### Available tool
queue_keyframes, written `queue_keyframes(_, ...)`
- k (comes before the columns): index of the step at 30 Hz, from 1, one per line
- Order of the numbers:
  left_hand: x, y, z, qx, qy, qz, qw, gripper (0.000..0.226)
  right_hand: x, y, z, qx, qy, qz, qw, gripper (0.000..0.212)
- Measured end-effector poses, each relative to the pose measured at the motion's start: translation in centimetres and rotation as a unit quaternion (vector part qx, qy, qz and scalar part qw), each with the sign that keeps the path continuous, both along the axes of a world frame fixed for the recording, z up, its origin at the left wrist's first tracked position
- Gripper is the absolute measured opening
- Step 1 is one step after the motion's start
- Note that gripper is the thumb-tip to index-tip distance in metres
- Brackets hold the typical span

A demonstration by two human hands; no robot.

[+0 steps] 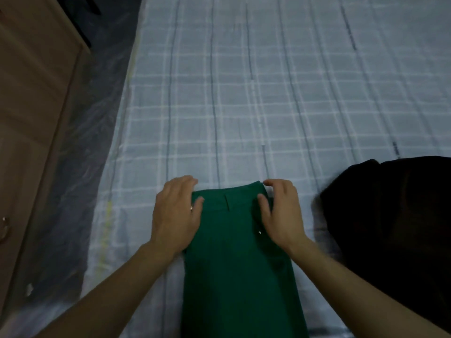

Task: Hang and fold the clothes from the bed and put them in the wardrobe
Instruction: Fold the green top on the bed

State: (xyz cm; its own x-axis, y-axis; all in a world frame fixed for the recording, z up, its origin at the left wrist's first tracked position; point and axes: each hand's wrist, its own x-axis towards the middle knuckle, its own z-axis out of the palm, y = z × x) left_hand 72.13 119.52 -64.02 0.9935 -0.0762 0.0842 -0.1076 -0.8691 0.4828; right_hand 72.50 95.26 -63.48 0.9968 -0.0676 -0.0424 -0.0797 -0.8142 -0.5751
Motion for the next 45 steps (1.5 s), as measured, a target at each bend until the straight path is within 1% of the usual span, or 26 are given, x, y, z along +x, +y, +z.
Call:
queue_keyframes(1, -0.9, -0.5, -0.3, 0.049, -0.007, -0.045, 0.998, 0.049, -0.8, 0.4, -0.1, -0.031, -0.025, 0.045, 0.998, 0.037)
queue_keyframes(2, -1.8, -1.0, -0.7, 0.099, 0.006, -0.094, 0.991, 0.058, -1.6, 0.8, -0.3, -0.059, -0.043, 0.091, 0.993, 0.044)
queue_keyframes(4, -3.1, -1.6, -1.8, 0.173, 0.051, -0.156, 0.971, 0.068, -3.2, 1.5, -1.2, -0.104, -0.041, 0.174, 0.978, 0.057)
queue_keyframes(5, -3.5, -1.5, -2.6, 0.191, 0.066, -0.166, 0.965, 0.070, -3.9, 1.7, -1.8, -0.128, -0.022, 0.205, 0.970, 0.062)
queue_keyframes(7, -3.6, -0.9, -4.0, 0.204, 0.077, -0.169, 0.961, 0.072, -4.7, 1.5, -3.4, -0.179, 0.014, 0.237, 0.955, 0.067)
queue_keyframes(10, -3.2, -0.3, -5.7, 0.202, 0.071, -0.177, 0.961, 0.072, -4.6, 1.1, -5.5, -0.213, 0.015, 0.240, 0.947, 0.068)
queue_keyframes(15, -3.0, -0.3, -7.3, 0.185, 0.039, -0.173, 0.967, 0.071, -4.5, 1.3, -7.2, -0.218, -0.024, 0.225, 0.949, 0.069)
queue_keyframes(20, -3.1, -0.5, -6.9, 0.212, 0.056, -0.172, 0.960, 0.072, -4.5, 1.1, -6.8, -0.221, -0.019, 0.232, 0.947, 0.068)
queue_keyframes(23, -3.8, -0.8, -5.6, 0.230, 0.053, -0.142, 0.961, 0.072, -4.7, 1.1, -6.0, -0.225, -0.012, 0.234, 0.946, 0.068)
queue_keyframes(26, -7.3, -1.5, -3.9, 0.225, 0.025, -0.130, 0.965, 0.072, -6.4, 1.0, -5.0, -0.215, -0.015, 0.229, 0.949, 0.070)
queue_keyframes(28, -11.6, -2.6, -3.3, 0.205, 0.016, -0.160, 0.966, 0.072, -9.6, 0.9, -4.4, -0.208, -0.028, 0.235, 0.949, 0.071)
queue_keyframes(31, -19.1, -4.2, -3.3, 0.159, 0.042, -0.200, 0.966, 0.074, -17.2, 0.5, -4.1, -0.187, -0.017, 0.295, 0.937, 0.070)
queue_keyframes(34, -24.2, -3.5, -3.9, 0.175, 0.070, -0.229, 0.955, 0.075, -23.6, -1.8, -4.7, -0.214, 0.018, 0.330, 0.919, 0.070)
queue_keyframes(37, -26.4, -1.9, -3.7, 0.197, 0.112, -0.191, 0.955, 0.080, -26.5, -4.7, -4.4, -0.238, 0.053, 0.304, 0.921, 0.073)
queue_keyframes(39, -26.7, -1.9, -3.0, 0.195, 0.125, -0.164, 0.959, 0.088, -27.3, -6.1, -3.9, -0.236, 0.072, 0.297, 0.923, 0.081)
queue_keyframes(41, -27.0, -2.5, -2.0, 0.191, 0.111, -0.167, 0.961, 0.095, -27.7, -6.7, -3.4, -0.225, 0.069, 0.299, 0.925, 0.088)
queue_keyframes(42, -27.1, -2.8, -1.6, 0.186, 0.097, -0.176, 0.962, 0.095, -27.8, -6.8, -3.0, -0.216, 0.060, 0.297, 0.928, 0.089)
queue_keyframes(43, -27.4, -2.9, -1.2, 0.177, 0.082, -0.185, 0.963, 0.091, -27.8, -6.8, -2.7, -0.206, 0.047, 0.291, 0.933, 0.086)
queue_keyframes(45, -27.9, -3.1, -0.9, 0.155, 0.058, -0.191, 0.968, 0.081, -27.7, -6.4, -2.3, -0.184, 0.008, 0.281, 0.942, 0.074)
